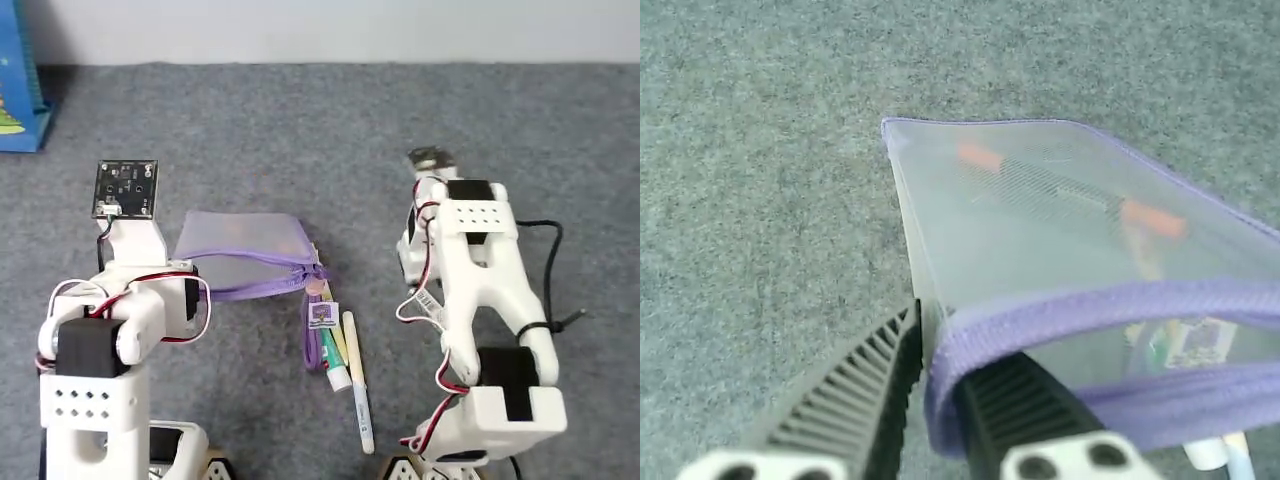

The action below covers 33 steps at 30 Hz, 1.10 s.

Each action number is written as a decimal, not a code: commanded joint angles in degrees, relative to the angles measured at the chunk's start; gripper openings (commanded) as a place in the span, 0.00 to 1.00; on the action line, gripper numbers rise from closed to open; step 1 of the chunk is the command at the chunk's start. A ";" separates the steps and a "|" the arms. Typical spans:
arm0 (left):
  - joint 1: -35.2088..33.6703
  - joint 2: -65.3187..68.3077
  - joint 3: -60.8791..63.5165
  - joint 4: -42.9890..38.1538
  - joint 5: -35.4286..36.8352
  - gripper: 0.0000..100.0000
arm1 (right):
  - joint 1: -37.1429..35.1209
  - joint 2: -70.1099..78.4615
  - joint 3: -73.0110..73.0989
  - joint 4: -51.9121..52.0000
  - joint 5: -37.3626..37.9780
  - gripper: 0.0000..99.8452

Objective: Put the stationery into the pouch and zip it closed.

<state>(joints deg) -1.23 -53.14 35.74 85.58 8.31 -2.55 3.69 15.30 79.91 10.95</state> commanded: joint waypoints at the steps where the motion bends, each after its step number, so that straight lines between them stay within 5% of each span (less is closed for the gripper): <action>1: 0.00 -0.09 -0.31 -1.32 0.09 0.01 | -1.98 -0.66 -1.58 3.03 3.78 0.24; 17: 0.00 -0.09 -0.22 -1.23 0.09 0.01 | -3.12 13.23 -2.02 -7.08 11.25 0.20; 21: 0.00 -0.09 -0.22 -1.32 0.09 0.01 | -3.03 13.05 -2.02 -7.52 12.13 0.07; 23: 0.00 -0.09 -0.13 -1.32 0.09 0.01 | -3.30 11.56 -2.02 -7.16 12.04 0.00; 33: 0.00 -0.09 -0.13 -1.14 0.09 0.01 | -3.65 -8.57 -1.67 0.84 11.78 0.01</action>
<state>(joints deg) -1.23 -53.14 35.74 85.58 8.31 -5.45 4.31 15.12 77.98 22.46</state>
